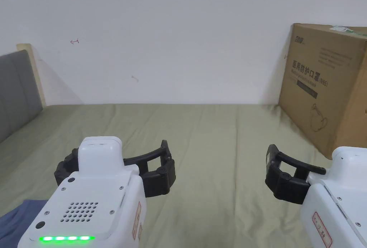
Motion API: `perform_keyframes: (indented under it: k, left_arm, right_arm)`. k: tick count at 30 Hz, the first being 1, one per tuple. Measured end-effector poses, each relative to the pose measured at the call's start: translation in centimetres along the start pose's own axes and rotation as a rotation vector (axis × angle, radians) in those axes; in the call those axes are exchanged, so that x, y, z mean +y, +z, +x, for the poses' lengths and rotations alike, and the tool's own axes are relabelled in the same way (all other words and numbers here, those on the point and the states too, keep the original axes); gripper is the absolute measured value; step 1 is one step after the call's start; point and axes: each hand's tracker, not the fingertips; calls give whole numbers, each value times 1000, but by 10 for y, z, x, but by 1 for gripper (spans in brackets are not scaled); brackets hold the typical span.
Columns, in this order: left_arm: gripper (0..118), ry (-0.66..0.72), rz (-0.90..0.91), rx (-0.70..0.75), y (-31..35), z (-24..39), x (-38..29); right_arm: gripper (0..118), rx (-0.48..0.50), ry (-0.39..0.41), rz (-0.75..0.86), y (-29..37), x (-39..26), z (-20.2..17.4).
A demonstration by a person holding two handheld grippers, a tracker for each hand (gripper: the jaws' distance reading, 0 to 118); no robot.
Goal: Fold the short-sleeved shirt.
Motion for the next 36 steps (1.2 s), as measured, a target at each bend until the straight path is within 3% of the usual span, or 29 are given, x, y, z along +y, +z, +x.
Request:
perform_keyframes:
  k: [2, 3, 4, 5, 6, 8, 10, 18, 21, 25, 29, 31, 36]
  left_arm:
    - [112, 17, 9, 6, 2, -1, -1]
    - [89, 21, 16, 1, 3, -2, -1]
    - [53, 15, 12, 9, 3, -1, -1]
    - [10, -11, -22, 45, -1, 0, -1]
    - [0, -32, -45, 73, -5, 1, -2]
    - [0, 17, -76, 5, -9, -3, -5]
    - [0, -7, -81, 23, -11, 1, -8]
    - [0, -36, -89, 26, -6, -10, -4]
    - [0, -28, -115, 116, 9, -50, 4]
    - [0, -56, -107, 357, 56, -126, 13]
    - [0, -43, -115, 521, 101, -175, 13]
    - [0, -36, -132, 551, 115, -188, 10]
    - [0, 33, -173, 556, 126, -201, 2]
  right_arm:
    - [115, 13, 6, 3, 0, -2, 1]
    - [98, 22, 20, 11, 1, -3, 1]
    - [58, 18, 65, 38, 3, -3, -1]
    - [5, -28, 110, 34, 3, -4, -4]
    - [0, -68, 132, 11, 1, -4, -6]
    - [0, -2, 44, 0, 2, -3, 1]
    - [0, -2, -13, -2, 2, -2, 10]
    - [0, -17, -4, -40, -12, -1, 11]
    - [0, 75, -33, -77, -26, -7, -17]
    - [0, 324, -26, -136, -39, -13, -94]
    - [0, 504, -50, -137, -31, -14, -149]
    - [0, 556, -69, -157, -31, -14, -165]
    - [0, 565, -27, -156, -38, -20, -176]
